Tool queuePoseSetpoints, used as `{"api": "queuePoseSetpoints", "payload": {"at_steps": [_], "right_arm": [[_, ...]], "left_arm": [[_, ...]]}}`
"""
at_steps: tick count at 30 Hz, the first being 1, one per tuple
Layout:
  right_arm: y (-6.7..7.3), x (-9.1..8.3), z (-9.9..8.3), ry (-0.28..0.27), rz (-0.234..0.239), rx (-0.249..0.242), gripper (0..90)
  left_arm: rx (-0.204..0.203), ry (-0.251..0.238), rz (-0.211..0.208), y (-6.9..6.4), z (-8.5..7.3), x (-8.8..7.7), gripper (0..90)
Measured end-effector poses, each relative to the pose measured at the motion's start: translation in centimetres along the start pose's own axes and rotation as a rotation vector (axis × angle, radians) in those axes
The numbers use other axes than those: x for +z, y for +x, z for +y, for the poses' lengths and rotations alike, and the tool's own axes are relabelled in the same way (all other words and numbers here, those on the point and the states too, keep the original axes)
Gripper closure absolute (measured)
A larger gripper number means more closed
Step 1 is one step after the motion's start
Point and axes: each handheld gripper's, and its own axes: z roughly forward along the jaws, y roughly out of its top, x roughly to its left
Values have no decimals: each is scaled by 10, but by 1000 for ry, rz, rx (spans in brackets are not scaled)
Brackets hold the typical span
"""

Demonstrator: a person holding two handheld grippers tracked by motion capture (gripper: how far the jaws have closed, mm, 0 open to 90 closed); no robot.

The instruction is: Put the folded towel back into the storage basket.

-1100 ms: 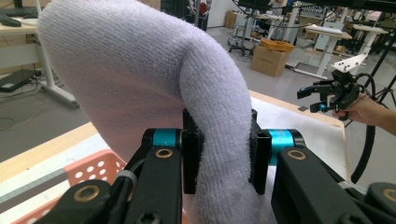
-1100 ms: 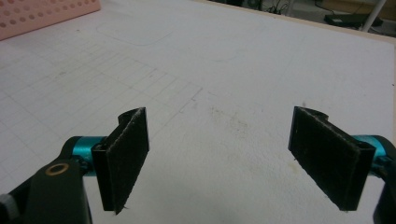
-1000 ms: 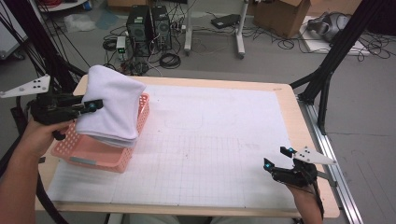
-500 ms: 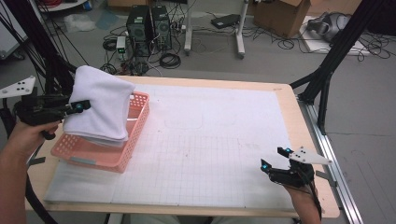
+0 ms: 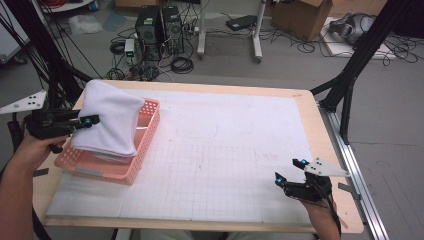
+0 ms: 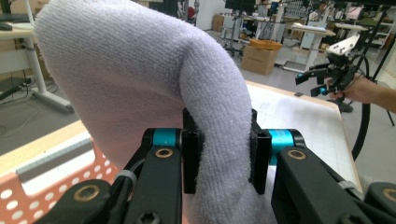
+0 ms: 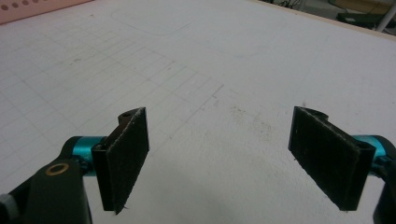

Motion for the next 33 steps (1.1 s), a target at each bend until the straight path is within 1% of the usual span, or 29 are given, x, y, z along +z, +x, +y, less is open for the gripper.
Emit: {"api": "queuePoseSetpoints", "payload": {"at_steps": [2,9,11,13,15,17,18,19,22,23,25,28,30,33], "right_arm": [[0,0,0,2,0,-2,190],[0,-1,-1,-1,-1,-7,190],[0,-1,-1,2,-1,-5,190],[0,-1,-1,2,0,-4,190],[0,-1,-1,3,-1,-1,191],[2,1,-1,8,2,-10,190],[2,1,-1,8,2,-10,190],[2,1,-1,7,0,-12,190],[2,2,-1,13,2,-15,190],[2,2,-1,12,2,-16,190],[2,1,-2,14,1,-11,190],[1,1,-2,11,-1,-10,190],[1,0,-2,12,-1,-7,190],[1,-1,-2,9,-2,-12,190]], "left_arm": [[-9,8,3,2,-3,0,735],[-44,25,64,10,-14,-12,735],[-50,31,71,11,-17,-16,735],[-53,48,58,11,-19,-14,735],[-57,57,29,10,-21,-9,735],[-63,53,3,9,-21,-3,734],[-62,55,-6,9,-22,0,734],[-71,56,-12,10,-23,4,734],[-90,93,-11,13,-27,11,732],[-96,115,-9,14,-29,15,732],[-107,127,-2,15,-33,19,729],[-119,135,11,16,-36,24,727],[-123,129,14,16,-37,26,728],[-117,110,-8,14,-37,32,727]]}}
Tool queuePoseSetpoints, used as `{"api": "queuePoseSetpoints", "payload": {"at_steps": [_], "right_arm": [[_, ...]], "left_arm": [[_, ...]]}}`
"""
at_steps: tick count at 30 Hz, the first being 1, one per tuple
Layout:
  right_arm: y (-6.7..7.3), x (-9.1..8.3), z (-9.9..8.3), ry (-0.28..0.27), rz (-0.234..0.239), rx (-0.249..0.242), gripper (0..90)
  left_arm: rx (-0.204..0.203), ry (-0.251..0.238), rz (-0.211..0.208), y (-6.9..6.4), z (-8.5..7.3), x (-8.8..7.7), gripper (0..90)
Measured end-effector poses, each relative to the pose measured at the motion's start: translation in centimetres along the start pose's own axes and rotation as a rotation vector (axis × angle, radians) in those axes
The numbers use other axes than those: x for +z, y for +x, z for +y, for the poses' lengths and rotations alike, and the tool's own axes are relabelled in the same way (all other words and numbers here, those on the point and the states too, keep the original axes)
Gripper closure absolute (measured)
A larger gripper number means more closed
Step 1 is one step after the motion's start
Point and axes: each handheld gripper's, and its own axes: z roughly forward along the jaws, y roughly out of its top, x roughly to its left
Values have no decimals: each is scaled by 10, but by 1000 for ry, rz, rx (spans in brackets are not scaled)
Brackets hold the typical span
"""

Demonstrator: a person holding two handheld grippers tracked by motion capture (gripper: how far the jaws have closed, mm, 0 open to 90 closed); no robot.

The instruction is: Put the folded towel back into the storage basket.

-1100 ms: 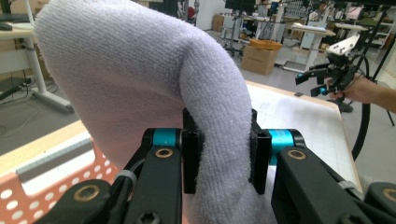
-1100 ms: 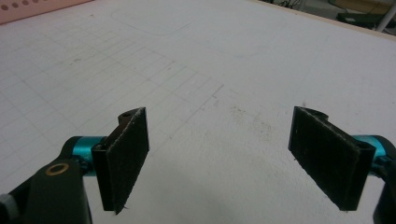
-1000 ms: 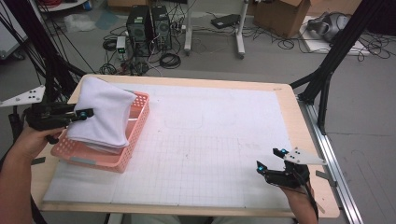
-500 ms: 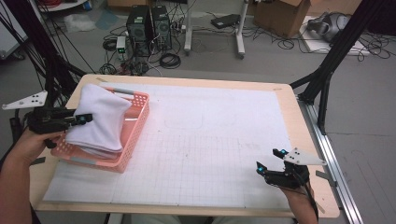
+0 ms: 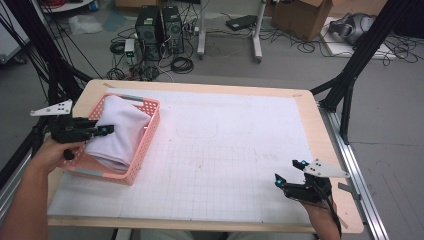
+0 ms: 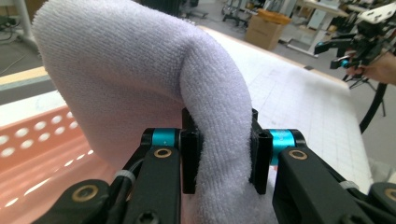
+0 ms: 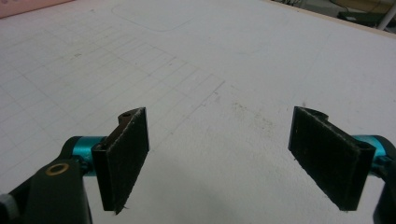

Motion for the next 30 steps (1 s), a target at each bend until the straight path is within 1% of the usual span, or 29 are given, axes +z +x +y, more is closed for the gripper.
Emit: {"api": "queuePoseSetpoints", "payload": {"at_steps": [2,3,4,5,8,10,12,14,15,16,17,18,19,20,21,23,24,25,26,28,29,30], "right_arm": [[0,0,0,-1,-1,0,190],[0,0,0,1,-1,1,191],[0,-1,0,2,1,3,190],[0,-1,0,1,0,-1,190],[0,-1,0,6,-1,-2,190],[0,0,0,4,-1,1,190],[0,0,-1,6,-1,-1,190],[1,0,0,7,-1,-3,190],[1,0,0,6,0,-5,191],[1,0,0,8,0,-5,190],[1,0,0,8,-1,-6,190],[1,0,0,7,-2,-6,190],[1,-1,0,9,-1,-1,190],[1,-1,0,9,-1,-1,190],[0,0,-1,6,-2,-5,190],[0,1,0,4,0,-9,190],[1,1,0,5,-1,-11,190],[1,1,0,5,3,-9,190],[2,1,1,6,2,-8,190],[2,0,1,5,3,-12,190],[3,0,1,5,4,-8,191],[2,0,1,2,1,-13,190]], "left_arm": [[-1,-8,-11,0,0,4,727],[-3,-1,-3,0,-1,6,727],[-5,16,12,1,-2,7,728],[-9,40,39,2,-2,8,727],[-62,144,130,6,-4,7,712],[-89,195,167,7,-5,8,708],[-109,221,194,9,-6,7,700],[-135,224,222,11,-5,5,678],[-149,215,240,11,-4,4,645],[-169,199,283,12,-2,1,579],[-185,184,331,12,0,-2,490],[-192,174,379,12,3,-5,401],[-194,163,417,12,6,-7,311],[-184,138,464,10,9,-10,311],[-170,86,492,6,13,-13,303],[-150,39,532,1,18,-15,309],[-141,29,542,-1,20,-14,310],[-138,31,538,-2,21,-11,319],[-135,46,527,-3,21,-8,326],[-128,76,522,-4,18,0,330],[-135,82,519,-4,16,4,336],[-138,100,518,-4,14,8,337]]}}
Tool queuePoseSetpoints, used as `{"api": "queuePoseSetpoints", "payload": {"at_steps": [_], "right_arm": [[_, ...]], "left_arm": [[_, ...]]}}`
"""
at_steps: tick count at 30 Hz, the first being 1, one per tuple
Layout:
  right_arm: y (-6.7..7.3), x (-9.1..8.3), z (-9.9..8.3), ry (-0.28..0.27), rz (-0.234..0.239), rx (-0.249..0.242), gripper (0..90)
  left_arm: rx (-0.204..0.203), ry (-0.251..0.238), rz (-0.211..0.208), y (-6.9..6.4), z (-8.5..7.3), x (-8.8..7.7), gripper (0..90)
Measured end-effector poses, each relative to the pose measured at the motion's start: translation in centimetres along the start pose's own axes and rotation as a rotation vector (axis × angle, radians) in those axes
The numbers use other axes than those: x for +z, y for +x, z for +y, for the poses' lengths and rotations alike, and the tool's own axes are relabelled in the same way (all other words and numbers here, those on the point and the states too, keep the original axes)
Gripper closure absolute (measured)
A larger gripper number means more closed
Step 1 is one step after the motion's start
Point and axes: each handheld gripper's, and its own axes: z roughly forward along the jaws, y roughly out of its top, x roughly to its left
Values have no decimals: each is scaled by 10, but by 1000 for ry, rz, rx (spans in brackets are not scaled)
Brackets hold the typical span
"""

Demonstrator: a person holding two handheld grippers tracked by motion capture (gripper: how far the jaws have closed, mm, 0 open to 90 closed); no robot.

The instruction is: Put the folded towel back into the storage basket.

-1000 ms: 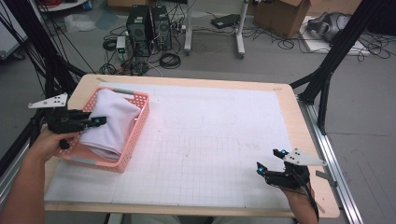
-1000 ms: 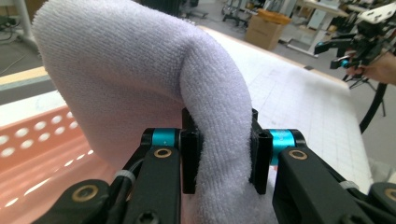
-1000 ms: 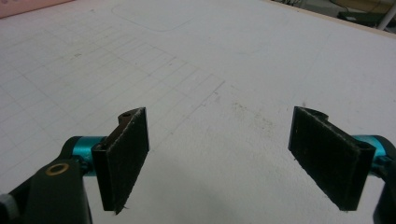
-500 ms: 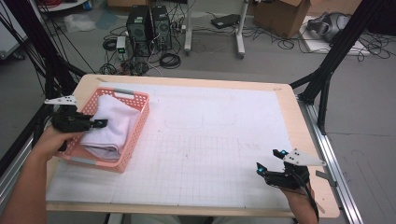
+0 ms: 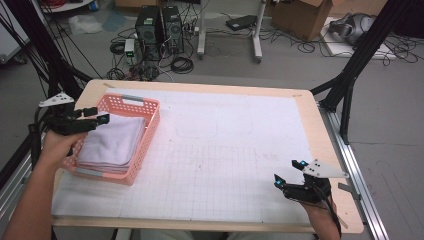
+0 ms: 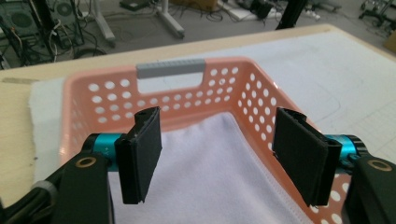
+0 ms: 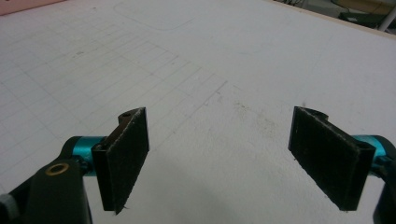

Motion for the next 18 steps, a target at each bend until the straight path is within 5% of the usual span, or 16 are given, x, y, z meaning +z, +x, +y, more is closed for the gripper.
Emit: {"api": "queuePoseSetpoints", "payload": {"at_steps": [5,9,13,18], "right_arm": [[-2,-2,-1,-2,-5,11,190],[0,-2,0,0,-2,3,191],[-1,-1,-1,-1,0,5,191],[1,0,-1,5,3,-1,191]], "left_arm": [[-17,253,104,-7,-10,29,370],[-20,369,182,-6,-21,49,377],[-41,387,188,-9,-27,66,349],[-72,315,89,-11,-29,71,386]]}}
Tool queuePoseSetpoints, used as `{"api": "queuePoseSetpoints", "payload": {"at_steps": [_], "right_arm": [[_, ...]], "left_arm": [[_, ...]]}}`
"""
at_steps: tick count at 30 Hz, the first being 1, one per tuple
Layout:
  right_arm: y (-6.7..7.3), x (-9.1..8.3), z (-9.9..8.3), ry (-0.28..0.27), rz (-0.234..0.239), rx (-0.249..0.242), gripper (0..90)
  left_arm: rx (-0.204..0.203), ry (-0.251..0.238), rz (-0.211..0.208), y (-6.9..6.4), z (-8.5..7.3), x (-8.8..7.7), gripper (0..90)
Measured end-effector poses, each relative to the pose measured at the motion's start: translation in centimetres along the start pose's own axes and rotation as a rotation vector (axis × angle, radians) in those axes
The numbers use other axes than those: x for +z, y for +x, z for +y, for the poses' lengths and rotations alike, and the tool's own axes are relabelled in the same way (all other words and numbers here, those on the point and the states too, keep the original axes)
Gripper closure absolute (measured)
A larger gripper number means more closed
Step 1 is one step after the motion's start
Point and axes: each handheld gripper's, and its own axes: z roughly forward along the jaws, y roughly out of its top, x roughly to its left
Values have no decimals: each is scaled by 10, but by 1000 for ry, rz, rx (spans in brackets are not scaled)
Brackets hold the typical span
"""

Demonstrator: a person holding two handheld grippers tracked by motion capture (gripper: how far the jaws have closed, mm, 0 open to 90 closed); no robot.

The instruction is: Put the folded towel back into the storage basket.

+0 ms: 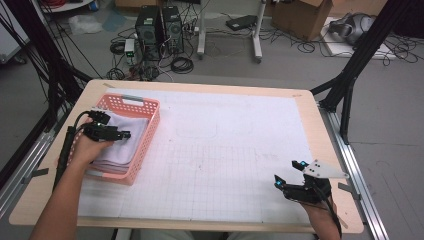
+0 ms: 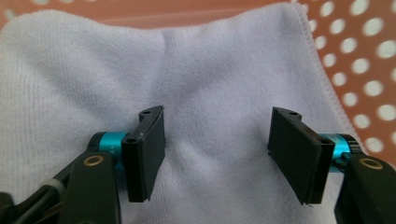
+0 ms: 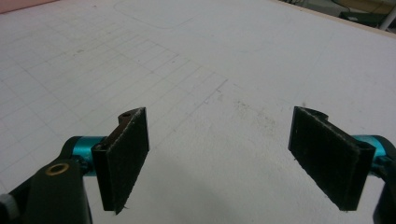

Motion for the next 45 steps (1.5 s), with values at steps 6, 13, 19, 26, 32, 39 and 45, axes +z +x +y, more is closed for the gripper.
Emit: {"api": "queuePoseSetpoints", "payload": {"at_steps": [6,13,19,26,32,39,45], "right_arm": [[-1,-2,0,-6,-4,0,191],[-1,-3,1,-20,-12,9,190],[-3,-2,0,-28,-34,25,190],[-3,4,-1,-33,-13,32,190],[-3,7,-3,-44,-9,38,190],[-4,7,-5,-58,-14,34,190],[-5,7,-5,-63,-12,36,190]], "left_arm": [[-62,-214,-49,3,5,-25,350],[6,-486,-114,-23,0,-55,272],[40,-582,-157,-56,-8,-64,188],[121,-578,-221,-95,-12,-61,177],[156,-580,-284,-130,-17,-55,183],[227,-581,-329,-172,-22,-47,191],[288,-559,-354,-202,-31,-37,192]]}}
